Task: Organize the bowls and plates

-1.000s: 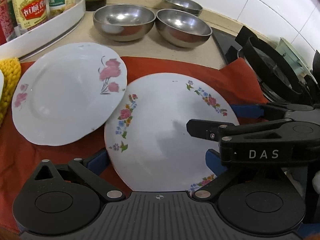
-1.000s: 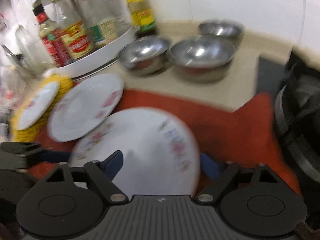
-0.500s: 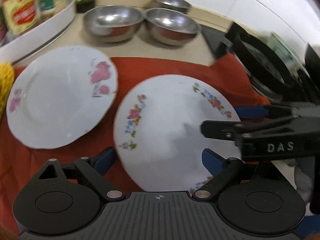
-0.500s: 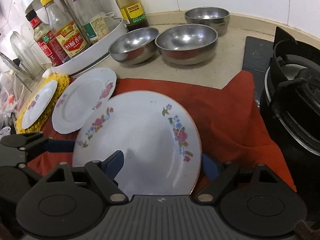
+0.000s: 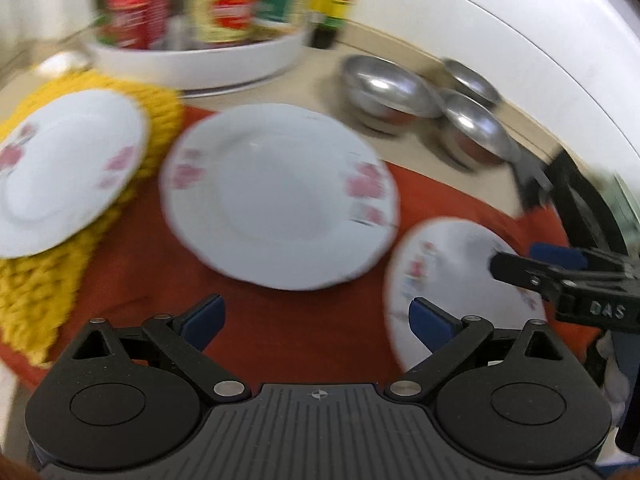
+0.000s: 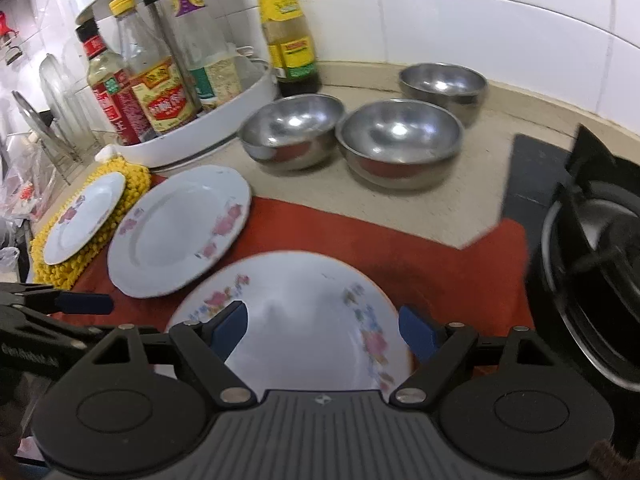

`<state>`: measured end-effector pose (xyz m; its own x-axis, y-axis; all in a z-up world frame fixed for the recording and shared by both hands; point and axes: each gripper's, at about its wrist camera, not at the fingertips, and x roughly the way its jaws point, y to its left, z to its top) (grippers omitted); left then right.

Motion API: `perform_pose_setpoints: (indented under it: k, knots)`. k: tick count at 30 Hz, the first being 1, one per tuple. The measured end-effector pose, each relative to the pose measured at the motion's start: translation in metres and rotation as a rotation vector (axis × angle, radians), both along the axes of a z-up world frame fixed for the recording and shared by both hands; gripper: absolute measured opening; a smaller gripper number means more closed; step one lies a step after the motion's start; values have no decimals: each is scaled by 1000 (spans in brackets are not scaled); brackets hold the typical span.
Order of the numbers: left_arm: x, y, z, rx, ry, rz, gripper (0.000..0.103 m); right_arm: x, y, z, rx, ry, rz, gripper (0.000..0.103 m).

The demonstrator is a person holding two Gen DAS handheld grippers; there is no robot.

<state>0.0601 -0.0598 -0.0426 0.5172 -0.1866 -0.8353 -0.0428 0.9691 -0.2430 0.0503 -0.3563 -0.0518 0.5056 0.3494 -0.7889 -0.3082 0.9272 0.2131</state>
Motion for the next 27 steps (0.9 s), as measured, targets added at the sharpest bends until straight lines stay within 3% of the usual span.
perform_pose_setpoints:
  k: [5, 11, 18, 24, 27]
  knots:
    - [15, 29, -3, -39, 6, 75, 100, 16, 31, 2, 7, -26, 62, 79]
    - [39, 36, -12, -66, 7, 44, 100, 44, 67, 1, -19, -57, 54, 79]
    - [59, 41, -18, -85, 16, 7, 102, 83, 86, -17, -56, 0, 17, 79]
    - [61, 36, -18, -25, -5, -19, 102, 103, 102, -31, 16, 94, 46, 79]
    - [63, 35, -20, -8, -18, -26, 103, 105, 113, -33, 10, 86, 82, 79]
